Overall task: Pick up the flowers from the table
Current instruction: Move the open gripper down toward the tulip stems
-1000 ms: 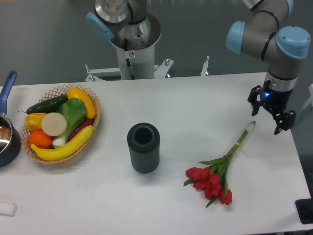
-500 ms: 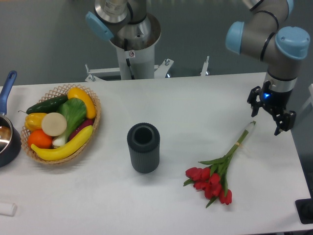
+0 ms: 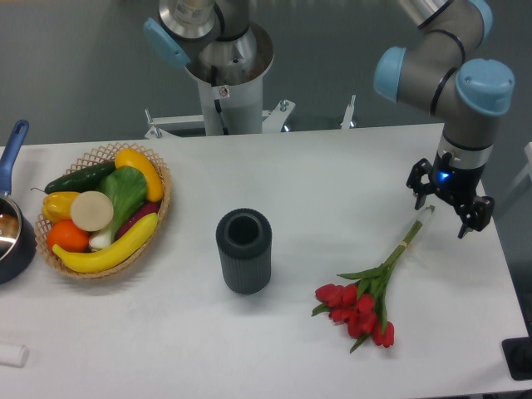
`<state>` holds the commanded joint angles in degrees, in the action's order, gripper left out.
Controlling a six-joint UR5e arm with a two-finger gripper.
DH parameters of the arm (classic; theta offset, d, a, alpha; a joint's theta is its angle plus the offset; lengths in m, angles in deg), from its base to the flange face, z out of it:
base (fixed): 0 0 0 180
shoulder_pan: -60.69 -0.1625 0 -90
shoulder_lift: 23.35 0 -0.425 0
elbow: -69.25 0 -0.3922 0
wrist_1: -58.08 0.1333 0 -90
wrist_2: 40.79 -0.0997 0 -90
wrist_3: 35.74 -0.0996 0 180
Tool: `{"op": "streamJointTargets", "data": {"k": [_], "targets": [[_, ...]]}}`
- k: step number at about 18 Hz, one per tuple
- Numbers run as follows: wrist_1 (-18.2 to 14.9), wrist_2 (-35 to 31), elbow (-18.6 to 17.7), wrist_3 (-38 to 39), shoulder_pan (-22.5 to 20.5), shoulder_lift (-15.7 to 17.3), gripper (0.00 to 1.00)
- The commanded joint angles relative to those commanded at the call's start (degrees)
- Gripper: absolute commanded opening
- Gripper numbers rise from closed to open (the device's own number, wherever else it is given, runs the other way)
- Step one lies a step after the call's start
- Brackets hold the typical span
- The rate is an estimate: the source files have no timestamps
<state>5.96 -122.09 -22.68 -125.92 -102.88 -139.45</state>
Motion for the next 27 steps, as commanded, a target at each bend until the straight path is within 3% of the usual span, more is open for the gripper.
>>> {"op": "streamJointTargets", "data": {"k": [10,14,18,27], "targets": [[1.23,0.0,0.79,7.65,3.52,-3.78,1.0],[1.58,0.0,0.35,7.13,3.87,-3.96,1.0],[4.65,-0.09,-0.88,7.39,4.75,-5.01,1.0],[5.1,-0.35,-2.02,6.86,5.46,-6.6,1.0]]}}
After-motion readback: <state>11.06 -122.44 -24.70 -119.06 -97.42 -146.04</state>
